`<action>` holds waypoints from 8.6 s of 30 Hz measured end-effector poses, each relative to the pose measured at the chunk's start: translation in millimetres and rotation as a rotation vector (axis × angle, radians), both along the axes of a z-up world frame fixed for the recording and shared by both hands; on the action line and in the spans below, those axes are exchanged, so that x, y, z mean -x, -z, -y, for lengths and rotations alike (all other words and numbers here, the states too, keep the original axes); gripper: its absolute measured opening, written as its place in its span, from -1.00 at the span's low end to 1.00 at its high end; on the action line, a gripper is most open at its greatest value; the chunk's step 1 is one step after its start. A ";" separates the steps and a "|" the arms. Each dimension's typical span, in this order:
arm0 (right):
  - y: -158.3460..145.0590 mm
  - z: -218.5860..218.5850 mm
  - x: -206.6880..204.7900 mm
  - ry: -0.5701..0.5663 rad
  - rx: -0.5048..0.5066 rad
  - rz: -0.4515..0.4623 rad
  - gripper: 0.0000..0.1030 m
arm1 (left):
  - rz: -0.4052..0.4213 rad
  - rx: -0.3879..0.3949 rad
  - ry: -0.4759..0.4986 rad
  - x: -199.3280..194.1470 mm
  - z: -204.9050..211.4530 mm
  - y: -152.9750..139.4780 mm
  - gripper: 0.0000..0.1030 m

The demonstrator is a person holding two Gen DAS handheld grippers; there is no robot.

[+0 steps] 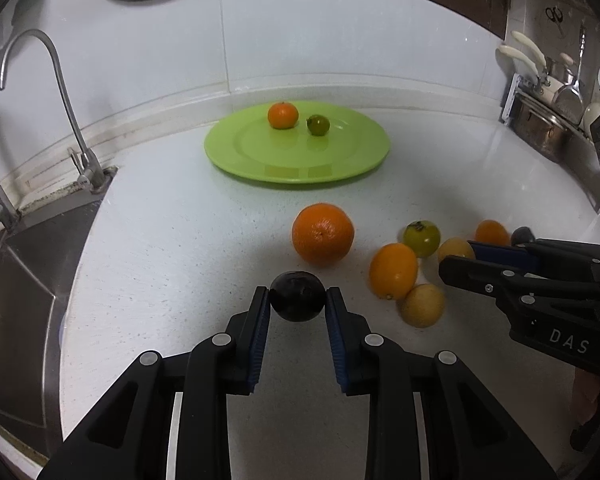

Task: Organize fruits
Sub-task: 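Grasp the black plum with the left tool while the right tool grasps a tan fruit, then carry the plum and tan fruit onto the green plate and release, then move both open tools back toward the remaining fruits, then grasp a yellow fruit with the left tool while the right tool grasps a dark plum, then carry the yellow fruit and dark plum onto the green plate and open both tools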

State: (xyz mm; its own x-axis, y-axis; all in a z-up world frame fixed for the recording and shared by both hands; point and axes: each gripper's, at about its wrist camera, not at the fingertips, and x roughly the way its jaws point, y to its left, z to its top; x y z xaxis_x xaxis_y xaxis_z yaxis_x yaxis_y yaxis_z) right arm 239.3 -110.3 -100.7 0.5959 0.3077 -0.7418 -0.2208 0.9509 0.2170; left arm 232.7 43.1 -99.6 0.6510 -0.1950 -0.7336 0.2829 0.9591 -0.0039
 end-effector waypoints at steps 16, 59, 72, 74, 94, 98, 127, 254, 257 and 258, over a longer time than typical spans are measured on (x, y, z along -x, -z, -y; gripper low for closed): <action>-60.2 -4.2 23.8 -0.043 0.005 0.175 -0.48 | 0.156 0.035 -0.006 24.0 -4.8 -63.0 -0.45; -84.1 -9.7 -150.1 -0.094 0.078 0.114 -0.48 | 0.022 0.049 -0.009 -166.1 3.5 -61.5 -0.45; -42.9 -8.4 -199.0 -0.115 0.085 -0.011 -0.48 | -0.058 0.018 0.014 -217.5 9.7 -22.7 -0.45; -38.8 -7.7 -202.9 -0.112 0.081 -0.023 -0.48 | -0.065 0.016 0.009 -220.8 9.7 -19.9 -0.44; -96.1 8.1 -134.8 -0.028 0.102 0.146 -0.06 | 0.089 -0.003 -0.054 -133.6 2.9 -92.4 0.25; -113.9 11.6 -106.3 -0.007 0.092 0.193 0.10 | 0.135 0.003 -0.056 -103.5 3.9 -110.0 0.33; -118.9 52.0 32.8 0.161 0.175 0.331 0.32 | 0.226 0.033 -0.068 24.6 28.0 -110.9 0.55; -126.4 5.0 -27.4 -0.022 0.027 0.341 -0.37 | 0.322 0.004 0.024 -27.5 10.5 -117.8 -0.42; -130.6 1.0 -37.4 -0.029 0.028 0.346 -0.37 | 0.334 -0.007 0.025 -37.8 9.6 -120.5 -0.42; -131.0 0.6 -40.7 -0.032 0.027 0.344 -0.37 | 0.334 -0.010 0.025 -41.4 9.2 -120.6 -0.42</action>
